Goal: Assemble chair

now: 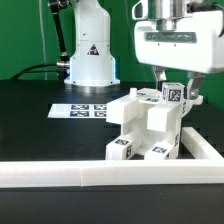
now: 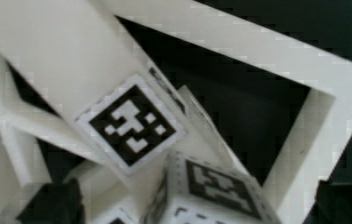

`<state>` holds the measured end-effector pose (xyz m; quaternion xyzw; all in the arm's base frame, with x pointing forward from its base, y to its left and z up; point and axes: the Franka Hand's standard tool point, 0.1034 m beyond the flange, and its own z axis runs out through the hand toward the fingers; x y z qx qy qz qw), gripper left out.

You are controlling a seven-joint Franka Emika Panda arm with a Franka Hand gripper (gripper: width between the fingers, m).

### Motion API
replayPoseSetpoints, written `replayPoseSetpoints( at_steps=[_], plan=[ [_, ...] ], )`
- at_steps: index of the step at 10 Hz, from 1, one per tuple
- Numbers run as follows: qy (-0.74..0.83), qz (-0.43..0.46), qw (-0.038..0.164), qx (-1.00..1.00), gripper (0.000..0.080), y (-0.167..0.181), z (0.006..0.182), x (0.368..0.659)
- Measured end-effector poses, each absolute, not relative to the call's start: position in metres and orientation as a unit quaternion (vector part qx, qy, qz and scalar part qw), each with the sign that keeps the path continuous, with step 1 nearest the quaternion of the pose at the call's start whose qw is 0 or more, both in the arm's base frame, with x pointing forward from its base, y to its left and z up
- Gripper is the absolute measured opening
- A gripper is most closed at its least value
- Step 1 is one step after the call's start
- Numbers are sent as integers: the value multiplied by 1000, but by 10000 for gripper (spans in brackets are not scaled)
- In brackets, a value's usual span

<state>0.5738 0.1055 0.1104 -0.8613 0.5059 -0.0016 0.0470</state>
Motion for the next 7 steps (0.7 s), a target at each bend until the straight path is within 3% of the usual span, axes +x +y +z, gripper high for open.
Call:
replayPoseSetpoints(
  at_steps=[7],
  plan=[
    [243, -14, 39, -969, 649, 104, 111, 574]
  ],
)
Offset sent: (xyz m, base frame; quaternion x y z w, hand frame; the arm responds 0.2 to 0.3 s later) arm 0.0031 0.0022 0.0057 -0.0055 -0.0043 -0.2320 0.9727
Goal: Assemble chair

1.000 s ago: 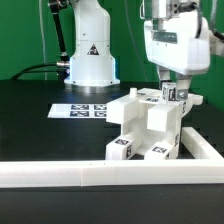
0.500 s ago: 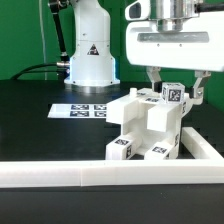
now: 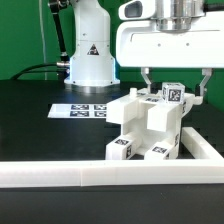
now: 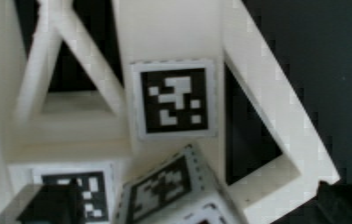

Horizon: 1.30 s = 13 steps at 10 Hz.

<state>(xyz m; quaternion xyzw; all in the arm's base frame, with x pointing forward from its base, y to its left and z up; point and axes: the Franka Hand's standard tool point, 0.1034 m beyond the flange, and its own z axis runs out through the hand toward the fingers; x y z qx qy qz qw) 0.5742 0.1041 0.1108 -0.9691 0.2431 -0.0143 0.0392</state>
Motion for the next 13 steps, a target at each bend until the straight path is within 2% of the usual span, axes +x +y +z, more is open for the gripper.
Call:
replayPoseSetpoints(
  at_steps=[2, 5, 6, 7, 8, 9, 13],
  plan=[
    [184, -17, 38, -982, 649, 100, 111, 575],
    [80, -21, 22, -996, 649, 99, 111, 575],
    [82, -21, 21, -996, 520, 98, 110, 575],
    [83, -21, 21, -996, 520, 98, 110, 574],
    [83, -21, 21, -996, 369, 98, 110, 574],
    [83, -20, 21, -996, 282, 98, 110, 574],
    [134, -19, 23, -990, 282, 98, 110, 574]
  ],
)
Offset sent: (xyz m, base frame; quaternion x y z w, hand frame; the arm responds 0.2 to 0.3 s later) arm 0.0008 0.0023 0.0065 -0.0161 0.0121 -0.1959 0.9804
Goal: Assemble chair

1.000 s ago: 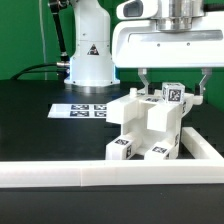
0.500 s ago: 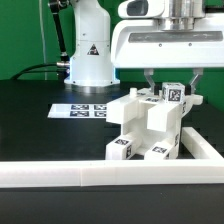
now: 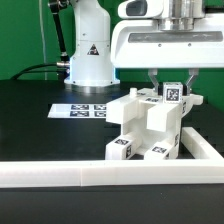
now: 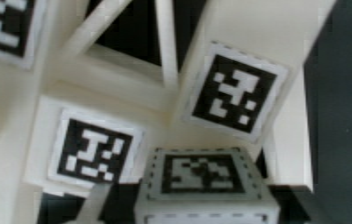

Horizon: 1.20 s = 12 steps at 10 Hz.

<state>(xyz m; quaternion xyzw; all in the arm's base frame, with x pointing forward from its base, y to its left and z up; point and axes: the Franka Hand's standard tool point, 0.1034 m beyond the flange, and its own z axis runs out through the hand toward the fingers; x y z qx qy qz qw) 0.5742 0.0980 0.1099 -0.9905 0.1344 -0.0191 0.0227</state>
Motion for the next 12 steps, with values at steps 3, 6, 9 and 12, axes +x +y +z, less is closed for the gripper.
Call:
replayPoseSetpoints(
  at_steps=[3, 6, 9, 12],
  plan=[
    [268, -17, 26, -963, 282, 99, 110, 574],
    [375, -12, 34, -926, 284, 98, 110, 575],
    [474, -7, 38, -880, 284, 98, 110, 575],
    [566, -1, 40, -824, 284, 98, 109, 575]
  ],
)
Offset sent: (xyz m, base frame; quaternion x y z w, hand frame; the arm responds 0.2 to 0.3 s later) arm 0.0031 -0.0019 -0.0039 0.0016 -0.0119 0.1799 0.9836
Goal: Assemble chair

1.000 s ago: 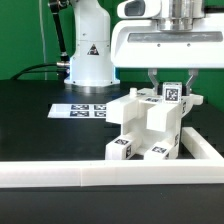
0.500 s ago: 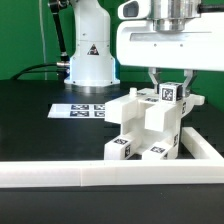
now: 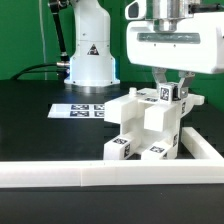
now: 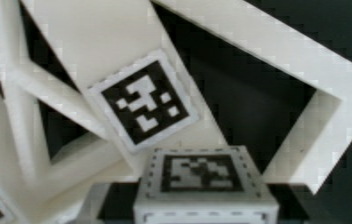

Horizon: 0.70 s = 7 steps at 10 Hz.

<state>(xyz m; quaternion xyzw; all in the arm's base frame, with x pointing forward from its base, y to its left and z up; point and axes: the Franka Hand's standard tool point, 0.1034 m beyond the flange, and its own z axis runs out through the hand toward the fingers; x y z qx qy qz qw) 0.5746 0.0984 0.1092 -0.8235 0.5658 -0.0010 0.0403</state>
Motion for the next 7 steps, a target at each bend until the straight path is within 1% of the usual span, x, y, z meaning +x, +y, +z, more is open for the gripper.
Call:
replayPoseSetpoints(
  at_steps=[5, 7],
  plan=[
    [715, 5, 52, -697, 284, 101, 109, 576],
    [735, 6, 54, -676, 284, 103, 109, 577]
  ],
)
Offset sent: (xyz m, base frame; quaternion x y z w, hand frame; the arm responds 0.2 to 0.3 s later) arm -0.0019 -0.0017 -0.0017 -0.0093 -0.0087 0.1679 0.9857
